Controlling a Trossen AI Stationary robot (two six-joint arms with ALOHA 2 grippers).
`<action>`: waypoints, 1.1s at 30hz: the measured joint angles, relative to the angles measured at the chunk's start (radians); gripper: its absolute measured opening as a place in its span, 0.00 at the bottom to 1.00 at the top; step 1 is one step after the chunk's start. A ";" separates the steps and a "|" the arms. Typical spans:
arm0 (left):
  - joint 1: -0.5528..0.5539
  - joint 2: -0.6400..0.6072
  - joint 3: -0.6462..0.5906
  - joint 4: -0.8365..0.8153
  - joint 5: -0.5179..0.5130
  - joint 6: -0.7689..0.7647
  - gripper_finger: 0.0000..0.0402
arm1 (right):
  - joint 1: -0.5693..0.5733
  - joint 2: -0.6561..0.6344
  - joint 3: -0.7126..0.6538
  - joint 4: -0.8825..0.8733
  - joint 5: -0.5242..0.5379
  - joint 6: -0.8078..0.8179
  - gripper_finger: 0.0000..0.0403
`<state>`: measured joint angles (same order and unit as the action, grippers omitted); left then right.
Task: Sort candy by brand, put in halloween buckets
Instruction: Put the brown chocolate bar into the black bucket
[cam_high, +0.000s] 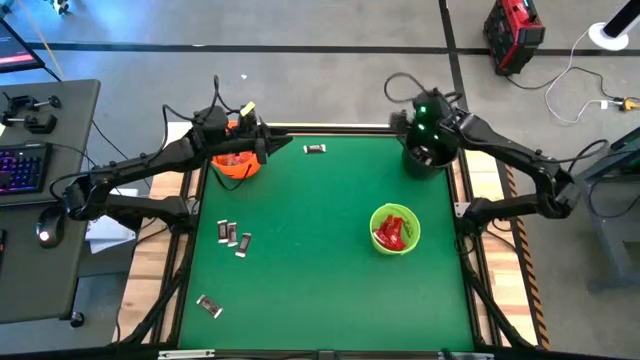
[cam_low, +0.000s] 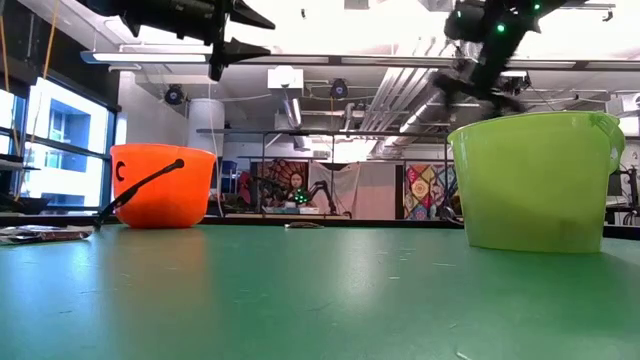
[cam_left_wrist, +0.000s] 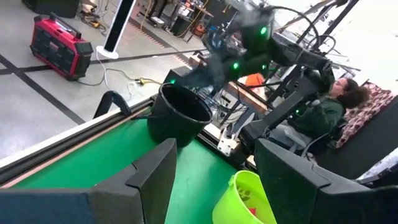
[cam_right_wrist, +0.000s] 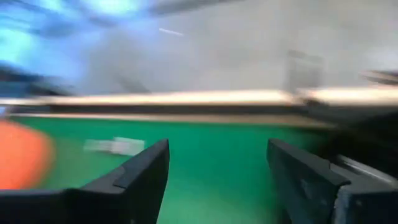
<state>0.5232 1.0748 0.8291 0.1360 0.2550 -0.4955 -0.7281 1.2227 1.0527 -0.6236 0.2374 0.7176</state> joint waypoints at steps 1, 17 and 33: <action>0.000 0.000 0.000 0.003 0.000 0.000 0.51 | 0.008 0.012 0.002 0.099 -0.060 -0.008 0.65; 0.000 -0.021 0.000 0.290 0.165 -0.202 0.51 | 0.095 0.723 0.584 0.159 -0.471 -0.282 0.65; 0.000 -0.081 0.000 0.295 0.180 -0.227 0.51 | 0.135 1.220 1.128 -0.166 -0.489 -0.158 0.65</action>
<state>0.5228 0.9939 0.8288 0.4306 0.4353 -0.7227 -0.5933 2.4428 2.1803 -0.7892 -0.2515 0.5592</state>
